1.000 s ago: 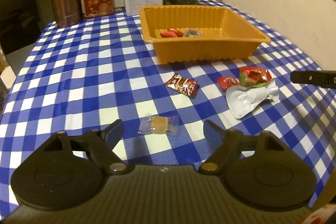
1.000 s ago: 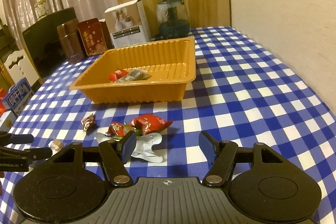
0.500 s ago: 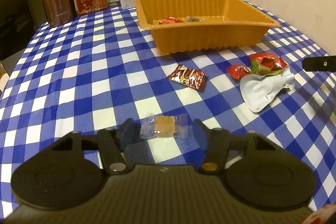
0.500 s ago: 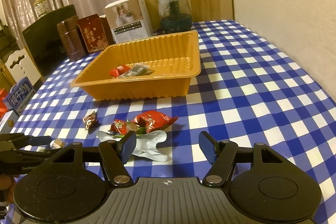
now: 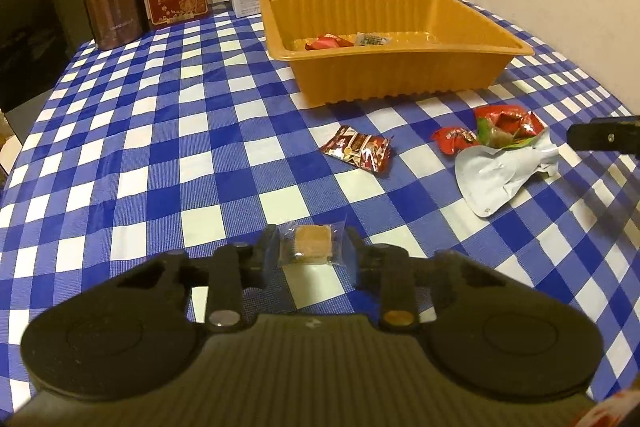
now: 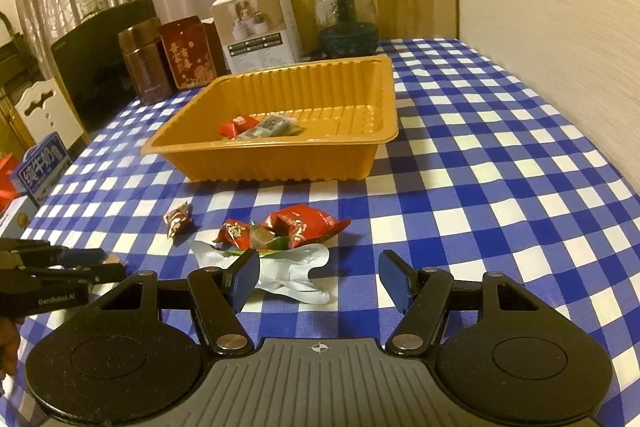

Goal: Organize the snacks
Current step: 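Move the left tool to the brown cube candy and close on it, then grasp the white pouch with the right tool while the left tool holds the cube candy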

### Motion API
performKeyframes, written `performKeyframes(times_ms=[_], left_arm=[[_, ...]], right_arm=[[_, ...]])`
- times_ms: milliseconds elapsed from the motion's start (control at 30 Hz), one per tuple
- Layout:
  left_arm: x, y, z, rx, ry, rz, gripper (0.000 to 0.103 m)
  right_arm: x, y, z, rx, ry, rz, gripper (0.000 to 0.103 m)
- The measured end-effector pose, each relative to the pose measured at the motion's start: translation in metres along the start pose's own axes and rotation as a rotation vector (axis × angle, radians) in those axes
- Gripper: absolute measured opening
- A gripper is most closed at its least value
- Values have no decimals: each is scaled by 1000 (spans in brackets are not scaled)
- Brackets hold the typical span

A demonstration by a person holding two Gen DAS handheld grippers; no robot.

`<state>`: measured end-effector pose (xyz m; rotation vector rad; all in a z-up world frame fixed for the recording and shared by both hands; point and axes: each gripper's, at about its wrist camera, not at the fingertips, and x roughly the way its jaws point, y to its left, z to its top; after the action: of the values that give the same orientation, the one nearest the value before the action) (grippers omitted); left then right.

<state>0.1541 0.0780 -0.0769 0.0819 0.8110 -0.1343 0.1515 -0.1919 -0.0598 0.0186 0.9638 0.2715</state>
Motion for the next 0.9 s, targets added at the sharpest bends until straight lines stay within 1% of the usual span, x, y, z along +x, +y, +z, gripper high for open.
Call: performKeyframes(times_ms=[233,333,433,533,667,733,800,900], left_arm=[[-7,1,4,-28,-17,-21,30],[-9,0,6,-32,-24,-29,30],[-9,0,6,-36,-25,-33,30],[-9,2,6,-42,-24,-36,30],[-10,3,7,-56,-27,-39,30],[-10,3,7,-60,-30,-40,30],[-12,3,8,-60,-33,-42,30],[-14,2,8,-61,-38,-44,30]], right_arm=[[12,7,2,-59,31,61,66],[23,14,4,-122,62,97,66],[34,20,5,-182,98,105,66],[42,18,3,-166,119,111,66],[42,14,3,-107,137,134,68],[42,11,2,-57,188,166,68],[39,11,-2,-9,215,207,68],[30,18,-6,-17,233,269,68]])
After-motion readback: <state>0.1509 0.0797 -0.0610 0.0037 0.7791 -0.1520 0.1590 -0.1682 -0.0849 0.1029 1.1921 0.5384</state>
